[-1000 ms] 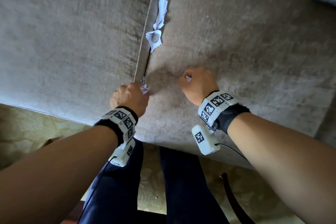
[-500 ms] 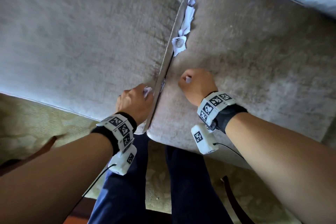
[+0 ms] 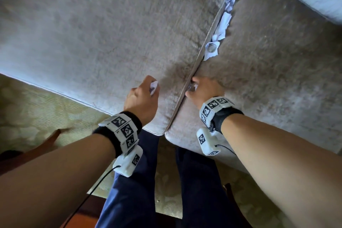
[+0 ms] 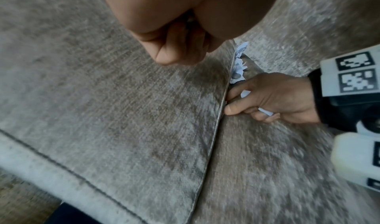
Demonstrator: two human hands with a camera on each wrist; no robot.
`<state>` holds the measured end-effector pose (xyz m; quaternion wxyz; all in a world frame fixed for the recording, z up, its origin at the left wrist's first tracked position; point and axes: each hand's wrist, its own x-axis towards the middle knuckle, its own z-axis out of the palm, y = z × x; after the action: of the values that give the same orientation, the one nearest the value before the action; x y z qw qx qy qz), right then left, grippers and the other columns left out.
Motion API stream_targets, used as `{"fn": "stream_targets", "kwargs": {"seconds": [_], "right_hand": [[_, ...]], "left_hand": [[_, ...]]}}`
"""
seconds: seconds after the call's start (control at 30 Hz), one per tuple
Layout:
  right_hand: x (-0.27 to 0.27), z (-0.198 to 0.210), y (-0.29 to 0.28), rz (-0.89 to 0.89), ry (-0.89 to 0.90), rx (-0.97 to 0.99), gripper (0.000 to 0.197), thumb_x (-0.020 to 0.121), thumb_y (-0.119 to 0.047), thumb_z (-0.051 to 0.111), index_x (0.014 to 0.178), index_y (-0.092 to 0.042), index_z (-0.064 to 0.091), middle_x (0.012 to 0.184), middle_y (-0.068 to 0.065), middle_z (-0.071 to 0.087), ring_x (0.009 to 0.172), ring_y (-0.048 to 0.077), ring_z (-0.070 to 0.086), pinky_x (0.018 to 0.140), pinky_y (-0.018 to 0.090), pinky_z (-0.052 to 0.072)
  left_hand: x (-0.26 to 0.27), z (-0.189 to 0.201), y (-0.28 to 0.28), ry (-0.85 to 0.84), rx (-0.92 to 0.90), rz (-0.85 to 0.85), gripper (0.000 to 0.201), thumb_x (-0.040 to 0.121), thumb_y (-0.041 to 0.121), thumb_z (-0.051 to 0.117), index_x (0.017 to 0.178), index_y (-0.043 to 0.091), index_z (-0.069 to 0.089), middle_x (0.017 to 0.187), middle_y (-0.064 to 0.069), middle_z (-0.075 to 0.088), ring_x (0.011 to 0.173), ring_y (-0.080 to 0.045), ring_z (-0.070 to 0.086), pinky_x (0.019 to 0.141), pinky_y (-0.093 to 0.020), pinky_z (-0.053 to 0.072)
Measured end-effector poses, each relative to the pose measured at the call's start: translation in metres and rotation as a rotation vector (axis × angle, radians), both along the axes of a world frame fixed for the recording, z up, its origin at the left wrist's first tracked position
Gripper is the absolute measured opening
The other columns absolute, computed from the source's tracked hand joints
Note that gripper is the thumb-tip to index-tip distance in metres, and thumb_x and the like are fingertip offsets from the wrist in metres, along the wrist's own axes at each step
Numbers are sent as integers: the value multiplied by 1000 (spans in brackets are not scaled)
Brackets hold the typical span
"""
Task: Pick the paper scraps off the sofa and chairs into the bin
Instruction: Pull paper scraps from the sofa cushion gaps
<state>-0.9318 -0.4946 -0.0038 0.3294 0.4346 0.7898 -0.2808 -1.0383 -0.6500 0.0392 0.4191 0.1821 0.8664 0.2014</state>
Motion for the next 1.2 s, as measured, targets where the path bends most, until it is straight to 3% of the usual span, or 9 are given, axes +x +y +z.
{"fn": "stream_targets", "kwargs": {"seconds": [0.13, 0.33, 0.57, 0.73, 0.87, 0.93, 1.0, 1.1, 1.2], "right_hand": [[-6, -6, -7, 135, -85, 30, 32, 85, -34, 62, 117, -29, 63, 108, -2, 70, 100, 25, 65, 82, 34, 55], [-12, -9, -11, 123, -107, 48, 26, 83, -32, 64, 108, -23, 64, 104, 2, 71, 98, 29, 65, 81, 36, 55], [-11, -8, -13, 141, -79, 47, 21, 87, -35, 58, 102, -20, 61, 101, 5, 69, 96, 31, 65, 76, 35, 53], [-8, -2, -9, 113, -6, 3, 14, 91, -34, 52, 87, -22, 57, 95, 5, 70, 87, 30, 64, 67, 29, 42], [-2, 2, -6, 58, 62, -30, 23, 95, -29, 44, 80, -15, 55, 100, 12, 69, 92, 34, 64, 70, 31, 44], [2, 4, -2, -7, 102, -75, 30, 96, -26, 41, 91, -13, 66, 109, 14, 69, 98, 34, 64, 78, 35, 51], [9, 7, 6, -66, 132, -80, 34, 97, -24, 40, 105, -6, 67, 112, 15, 68, 101, 35, 63, 83, 37, 52], [23, 12, 23, -158, 203, -78, 25, 93, -12, 40, 100, -9, 63, 116, 13, 66, 106, 36, 60, 87, 39, 49], [42, 16, 46, -184, 269, -37, 25, 91, -6, 41, 101, -15, 63, 111, 8, 67, 103, 33, 60, 85, 40, 50]], "left_hand": [[-8, -3, -5, -9, -7, 33, 13, 104, 32, 39, 94, 26, 45, 66, 15, 45, 57, -3, 45, 49, -20, 30], [-14, -6, -10, -16, 23, 46, 14, 104, 31, 41, 94, 24, 49, 65, 14, 49, 55, -5, 48, 47, -20, 31], [-7, -10, -21, 0, 26, 16, 17, 103, 32, 42, 89, 25, 48, 61, 12, 48, 52, -9, 44, 49, -24, 32], [-3, -9, -12, 12, 26, -2, 20, 103, 32, 42, 86, 24, 48, 59, 10, 47, 51, -8, 44, 49, -24, 31], [0, -7, 6, 18, 18, -37, 22, 103, 33, 40, 84, 24, 47, 59, 7, 47, 51, -12, 43, 50, -24, 31], [2, -6, 19, 22, 12, -53, 23, 103, 33, 40, 83, 24, 46, 58, 7, 45, 50, -12, 42, 50, -24, 31], [5, -5, 33, 29, 11, -68, 24, 102, 32, 39, 79, 25, 44, 57, 6, 44, 50, -13, 41, 50, -26, 32], [10, -4, 57, 54, -15, -94, 24, 101, 30, 40, 78, 24, 43, 59, 4, 45, 54, -16, 42, 50, -27, 32], [18, -4, 81, 72, -22, -114, 18, 100, 31, 41, 87, 23, 51, 62, 4, 50, 62, -23, 50, 54, -29, 38]]}}
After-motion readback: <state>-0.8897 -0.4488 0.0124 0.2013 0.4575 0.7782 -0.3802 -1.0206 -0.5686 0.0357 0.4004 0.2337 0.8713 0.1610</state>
